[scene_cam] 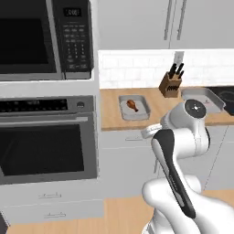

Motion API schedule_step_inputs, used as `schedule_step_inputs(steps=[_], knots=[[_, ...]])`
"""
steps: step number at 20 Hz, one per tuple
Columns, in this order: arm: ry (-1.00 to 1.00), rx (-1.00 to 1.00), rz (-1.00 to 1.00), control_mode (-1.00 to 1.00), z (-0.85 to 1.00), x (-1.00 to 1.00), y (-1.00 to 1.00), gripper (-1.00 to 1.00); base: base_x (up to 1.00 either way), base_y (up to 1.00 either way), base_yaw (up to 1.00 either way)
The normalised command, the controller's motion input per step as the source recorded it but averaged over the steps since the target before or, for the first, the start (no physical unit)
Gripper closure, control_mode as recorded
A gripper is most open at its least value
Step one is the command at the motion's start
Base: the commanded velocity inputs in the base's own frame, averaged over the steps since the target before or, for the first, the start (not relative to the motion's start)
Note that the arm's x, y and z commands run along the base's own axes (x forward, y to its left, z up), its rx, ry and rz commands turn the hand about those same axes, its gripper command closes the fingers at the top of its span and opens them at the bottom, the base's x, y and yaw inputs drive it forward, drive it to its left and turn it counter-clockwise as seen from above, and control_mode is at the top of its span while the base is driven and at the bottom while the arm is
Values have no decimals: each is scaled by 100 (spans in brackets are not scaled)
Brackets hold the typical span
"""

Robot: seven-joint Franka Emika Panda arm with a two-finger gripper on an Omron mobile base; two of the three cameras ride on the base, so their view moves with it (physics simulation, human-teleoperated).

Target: Place one garlic and one chicken drumstick in each tupperware on the nearby counter, to pack two identical lunches.

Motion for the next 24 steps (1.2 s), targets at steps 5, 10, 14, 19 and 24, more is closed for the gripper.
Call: schedule_step_inputs(steps=[5, 10, 14, 19, 24], knots=[[0, 0, 0, 100, 0, 0, 0, -100, -51, 0, 88], [0, 0, 0, 100, 0, 0, 0, -100, -51, 4, 85], [0, 0, 0, 100, 0, 0, 0, -100, -62, 17, 79], [0, 0, 0, 100, 0, 0, 0, -100, -65, 26, 78], [0, 0, 0, 100, 0, 0, 0, -100, -61, 35, 79]])
